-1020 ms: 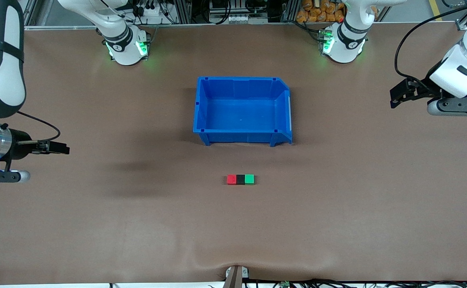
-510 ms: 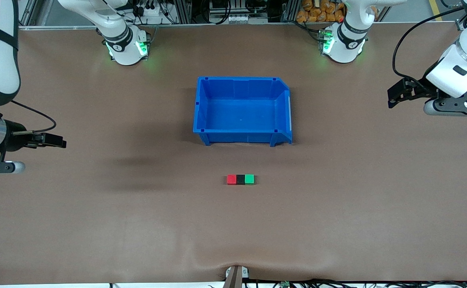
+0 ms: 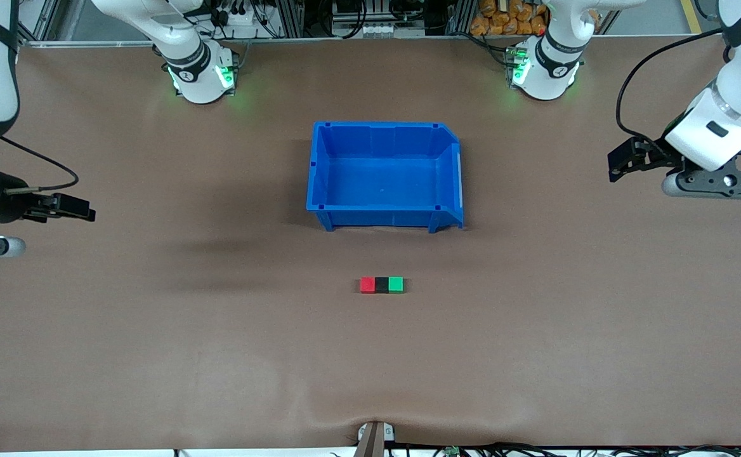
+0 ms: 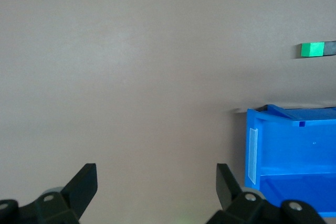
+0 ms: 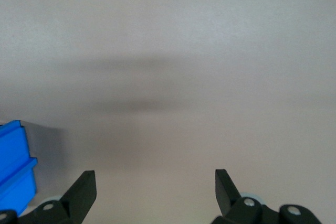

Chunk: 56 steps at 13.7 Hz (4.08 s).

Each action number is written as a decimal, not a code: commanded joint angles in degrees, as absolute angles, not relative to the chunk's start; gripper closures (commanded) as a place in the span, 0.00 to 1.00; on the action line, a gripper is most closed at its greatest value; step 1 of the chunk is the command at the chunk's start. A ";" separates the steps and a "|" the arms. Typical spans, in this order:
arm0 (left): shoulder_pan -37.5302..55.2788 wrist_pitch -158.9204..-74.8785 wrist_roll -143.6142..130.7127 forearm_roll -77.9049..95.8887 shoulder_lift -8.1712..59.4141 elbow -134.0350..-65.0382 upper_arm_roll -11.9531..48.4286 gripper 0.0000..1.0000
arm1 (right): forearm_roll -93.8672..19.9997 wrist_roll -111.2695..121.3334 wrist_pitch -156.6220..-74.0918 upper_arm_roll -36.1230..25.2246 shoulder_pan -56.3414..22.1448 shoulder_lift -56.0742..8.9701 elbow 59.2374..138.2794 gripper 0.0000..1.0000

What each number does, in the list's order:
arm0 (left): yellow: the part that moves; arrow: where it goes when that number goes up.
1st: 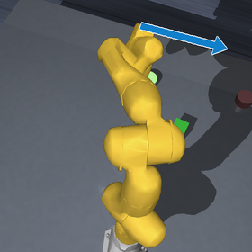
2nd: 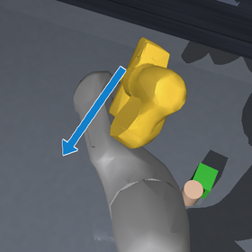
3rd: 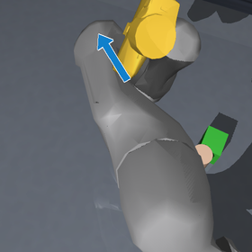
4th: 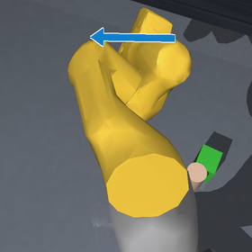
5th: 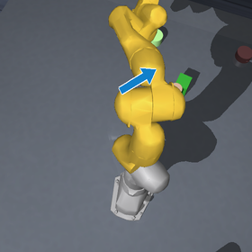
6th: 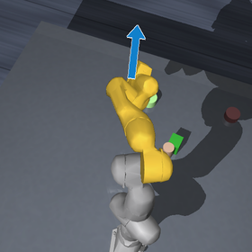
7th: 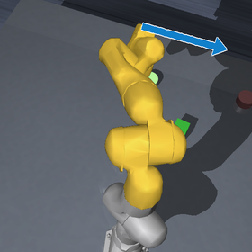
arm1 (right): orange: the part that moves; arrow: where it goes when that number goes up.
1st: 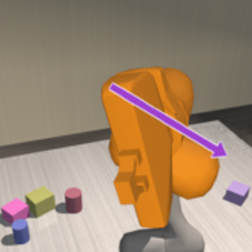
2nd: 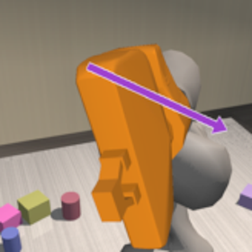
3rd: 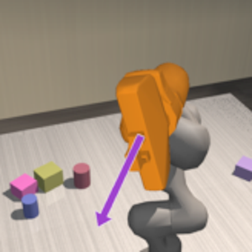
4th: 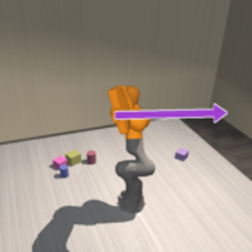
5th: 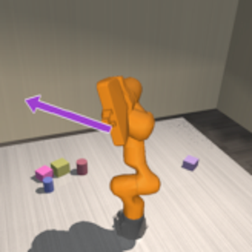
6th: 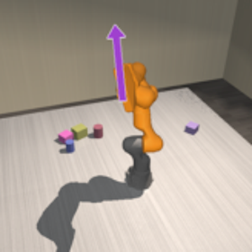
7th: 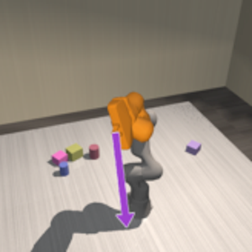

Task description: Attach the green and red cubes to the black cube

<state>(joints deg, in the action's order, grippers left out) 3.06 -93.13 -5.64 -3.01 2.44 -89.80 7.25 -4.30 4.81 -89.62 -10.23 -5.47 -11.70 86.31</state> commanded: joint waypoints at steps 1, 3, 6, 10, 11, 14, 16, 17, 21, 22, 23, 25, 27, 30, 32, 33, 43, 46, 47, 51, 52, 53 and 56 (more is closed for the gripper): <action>2.99 -94.04 -5.71 -2.99 2.81 -89.56 7.56 0.00 | -2.55 5.45 -90.18 -9.23 -4.75 -8.35 89.30 0.00; 3.08 -94.13 -5.71 -2.99 2.99 -89.65 7.56 0.00 | -2.55 5.45 -90.18 -9.14 -4.92 -8.35 89.30 0.00; 2.81 -94.13 -5.71 -2.73 2.90 -89.47 8.26 0.00 | -2.55 5.45 -90.26 -9.05 -5.19 -8.35 89.30 0.00; 2.81 -94.13 -5.71 -2.55 2.55 -89.56 8.26 0.00 | -2.37 5.45 -90.18 -9.05 -5.19 -8.00 89.30 0.00; 2.73 -94.04 -5.45 -2.55 2.29 -89.56 8.26 0.00 | -2.29 5.45 -90.09 -9.05 -5.10 -7.82 89.30 0.00; 2.72 -93.96 -5.45 -2.46 2.11 -89.65 8.26 0.00 | -0.97 5.45 -89.57 -8.96 -5.19 -7.47 89.30 0.00; 2.64 -93.87 -5.45 -2.46 2.11 -89.65 8.26 0.00 | -0.97 5.45 -88.69 -8.88 -5.19 -7.03 89.21 0.00; 2.64 -93.87 -5.45 -2.46 2.11 -89.65 8.26 0.00 | -0.97 5.45 -88.68 -8.88 -5.19 -7.03 88.86 0.00; 2.72 -93.96 -5.54 -2.46 2.20 -89.65 8.26 0.00 | -1.14 5.45 -88.60 -8.88 -4.92 -7.73 87.89 0.00; 2.72 -93.96 -5.62 -2.46 2.28 -89.56 8.26 0.00 | -1.06 5.71 -88.33 -8.79 -5.01 -7.47 87.72 0.00; 2.81 -94.13 -5.71 -2.46 2.46 -89.56 8.26 0.00 | -1.05 7.02 -88.16 -8.53 -4.92 -7.21 87.71 0.00; 2.81 -94.92 -5.80 -2.46 2.81 -89.65 8.26 0.00 | -1.32 9.75 -87.98 -8.17 -4.40 -7.03 87.54 0.00; 2.64 -95.01 -5.80 -2.46 2.64 -89.56 8.26 0.00 | -1.49 9.84 -87.98 -7.74 -3.17 -6.07 87.63 0.00; 2.64 -94.66 -5.71 -2.46 2.29 -89.56 8.26 0.00 | -1.32 9.32 -87.72 -7.65 -3.08 -4.31 87.80 0.00; 2.46 -94.31 -5.63 -2.55 1.41 -89.82 8.26 0.00 | -1.14 9.32 -87.63 -7.47 -2.47 -3.52 87.80 0.00; 2.11 -94.22 -4.75 -2.46 0.88 -89.82 8.26 0.00 | -1.14 9.32 -87.71 -7.38 -2.11 -3.08 87.89 0.00; -0.26 -85.80 -2.81 -1.05 -4.74 -89.56 7.56 0.00 | -1.32 9.76 -84.21 -3.78 3.43 1.40 87.98 0.00; -1.40 -85.52 -2.29 -1.32 -4.92 -90.44 7.65 0.00 | -1.32 9.84 -84.20 -3.26 4.39 1.49 88.07 0.00; -1.49 -85.52 -2.02 -1.23 -5.01 -90.79 7.56 0.00 | -1.32 9.84 -84.11 -2.64 5.26 1.67 88.15 0.00; -3.16 -85.61 -0.53 0.52 -5.45 -90.18 7.65 0.00 | -1.23 9.93 -84.11 -2.46 4.93 1.85 88.50 0.00; -3.60 -85.61 -0.44 0.96 -5.45 -90.18 7.65 0.00 | -1.14 9.93 -84.11 -2.55 4.83 1.85 88.77 0.00; -3.69 -85.61 -0.44 2.18 -5.36 -90.18 7.47 0.00 | -1.14 9.93 -84.20 -2.46 4.75 1.85 88.77 0.00; -4.66 -85.52 -0.44 1.67 -5.01 -89.91 7.47 0.00 | -1.06 9.93 -84.29 -2.55 4.83 1.76 88.77 0.00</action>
